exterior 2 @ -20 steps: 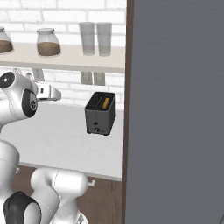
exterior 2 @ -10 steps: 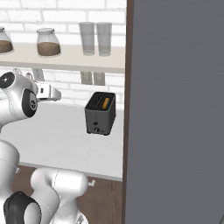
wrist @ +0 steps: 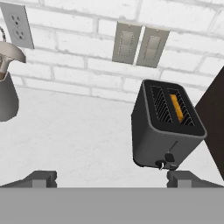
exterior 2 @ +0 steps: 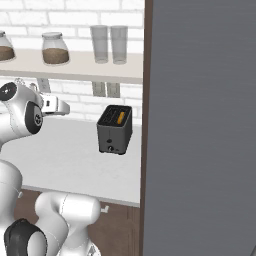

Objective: Start the toaster. Once the lever pops up, take the bread to the plate on the dining counter.

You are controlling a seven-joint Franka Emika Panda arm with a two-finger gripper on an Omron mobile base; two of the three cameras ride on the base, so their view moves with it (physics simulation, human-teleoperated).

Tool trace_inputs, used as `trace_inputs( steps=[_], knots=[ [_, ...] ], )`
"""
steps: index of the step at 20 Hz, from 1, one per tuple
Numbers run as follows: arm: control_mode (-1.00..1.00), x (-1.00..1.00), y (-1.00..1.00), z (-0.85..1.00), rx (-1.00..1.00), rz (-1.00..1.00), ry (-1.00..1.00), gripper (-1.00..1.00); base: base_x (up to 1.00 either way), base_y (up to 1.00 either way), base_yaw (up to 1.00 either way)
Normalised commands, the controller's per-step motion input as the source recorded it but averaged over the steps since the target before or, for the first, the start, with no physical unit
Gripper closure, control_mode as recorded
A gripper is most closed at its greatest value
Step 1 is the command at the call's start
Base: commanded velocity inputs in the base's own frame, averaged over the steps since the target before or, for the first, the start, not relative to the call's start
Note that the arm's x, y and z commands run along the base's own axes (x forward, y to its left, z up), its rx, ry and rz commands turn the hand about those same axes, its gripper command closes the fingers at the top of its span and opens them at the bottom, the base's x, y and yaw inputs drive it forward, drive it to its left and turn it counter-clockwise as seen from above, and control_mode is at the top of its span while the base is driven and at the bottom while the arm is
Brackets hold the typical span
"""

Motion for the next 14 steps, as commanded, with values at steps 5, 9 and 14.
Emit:
trace_inputs(
  steps=[5,9,14],
  knots=[
    [-1.0,0.0,0.0,0.0,0.0,0.0,0.0,-1.0,0.0,0.0,0.0],
    [-1.0,0.0,0.0,0.0,0.0,0.0,0.0,-1.0,0.0,0.0,0.0],
    [-1.0,0.0,0.0,0.0,0.0,0.0,0.0,-1.0,0.0,0.0,0.0]
  ],
)
